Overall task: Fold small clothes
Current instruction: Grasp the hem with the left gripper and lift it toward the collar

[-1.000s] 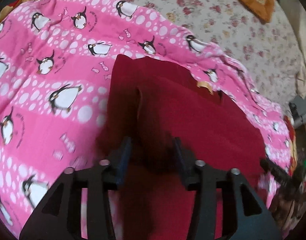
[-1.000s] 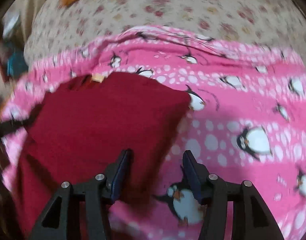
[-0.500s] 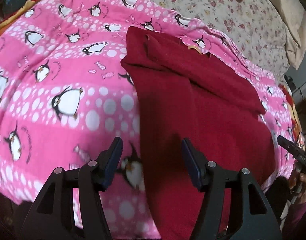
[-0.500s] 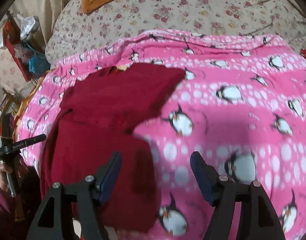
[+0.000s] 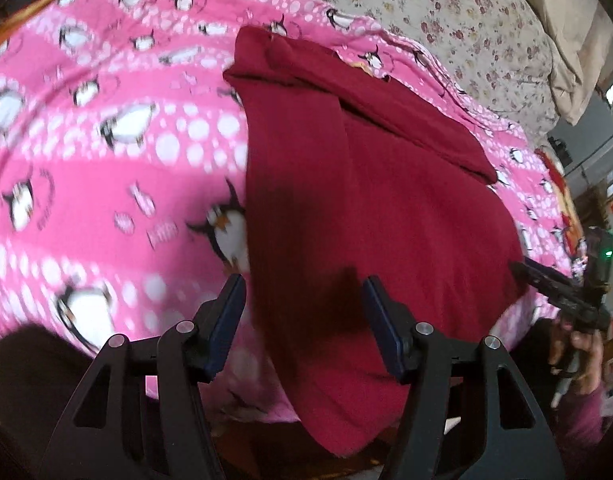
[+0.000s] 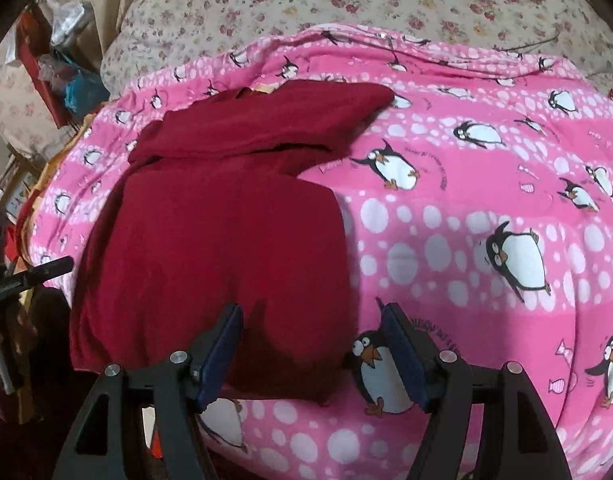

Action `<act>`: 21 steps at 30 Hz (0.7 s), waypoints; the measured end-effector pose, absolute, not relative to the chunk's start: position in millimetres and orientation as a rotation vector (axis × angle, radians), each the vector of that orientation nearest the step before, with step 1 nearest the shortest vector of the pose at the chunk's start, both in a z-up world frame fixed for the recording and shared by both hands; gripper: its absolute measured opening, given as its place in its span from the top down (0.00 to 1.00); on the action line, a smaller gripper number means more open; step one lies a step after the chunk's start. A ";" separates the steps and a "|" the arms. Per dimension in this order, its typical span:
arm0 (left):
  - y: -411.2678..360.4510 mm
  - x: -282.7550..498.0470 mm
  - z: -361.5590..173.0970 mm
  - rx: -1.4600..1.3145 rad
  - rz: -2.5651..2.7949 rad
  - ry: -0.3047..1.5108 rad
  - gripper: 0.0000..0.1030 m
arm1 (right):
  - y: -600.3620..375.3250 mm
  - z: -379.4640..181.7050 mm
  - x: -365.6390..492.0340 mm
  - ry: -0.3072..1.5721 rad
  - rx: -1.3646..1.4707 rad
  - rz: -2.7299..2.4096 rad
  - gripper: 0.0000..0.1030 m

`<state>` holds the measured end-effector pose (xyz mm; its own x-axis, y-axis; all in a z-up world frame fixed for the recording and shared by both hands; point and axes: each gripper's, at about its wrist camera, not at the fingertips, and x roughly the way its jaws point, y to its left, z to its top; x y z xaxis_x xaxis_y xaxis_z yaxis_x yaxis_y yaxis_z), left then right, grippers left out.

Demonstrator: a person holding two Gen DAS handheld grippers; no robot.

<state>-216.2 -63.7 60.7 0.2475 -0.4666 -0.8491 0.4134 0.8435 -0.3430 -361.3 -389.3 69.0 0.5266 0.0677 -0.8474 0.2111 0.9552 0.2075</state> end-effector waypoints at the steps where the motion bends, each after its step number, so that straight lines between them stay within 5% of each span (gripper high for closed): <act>1: -62.6 -219.7 57.8 -0.074 -0.608 1.193 0.41 | -388.2 68.8 -361.4 1.015 0.293 -0.092 0.33; 4: -59.2 -229.5 49.8 -0.116 -0.609 1.220 0.41 | -390.6 72.0 -365.7 0.978 0.305 -0.091 0.33; 7: -59.6 -237.9 41.2 -0.121 -0.605 1.245 0.41 | -397.6 71.7 -368.7 0.949 0.327 -0.104 0.21; 18: -70.8 -258.7 29.0 -0.134 -0.629 1.242 0.41 | -395.9 62.3 -365.3 0.957 0.361 -0.081 0.21; 19: -71.7 -259.2 29.0 -0.134 -0.627 1.240 0.41 | -394.8 62.4 -364.3 0.946 0.359 -0.074 0.22; 21: -72.1 -259.3 29.0 -0.147 -0.626 1.241 0.41 | -390.9 62.1 -361.0 0.932 0.346 -0.057 0.41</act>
<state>-259.3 -72.1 29.0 0.1813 -0.5182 -0.8358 0.3638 0.8249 -0.4325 -361.0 -390.8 62.1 0.5985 0.0999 -0.7949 0.1968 0.9435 0.2668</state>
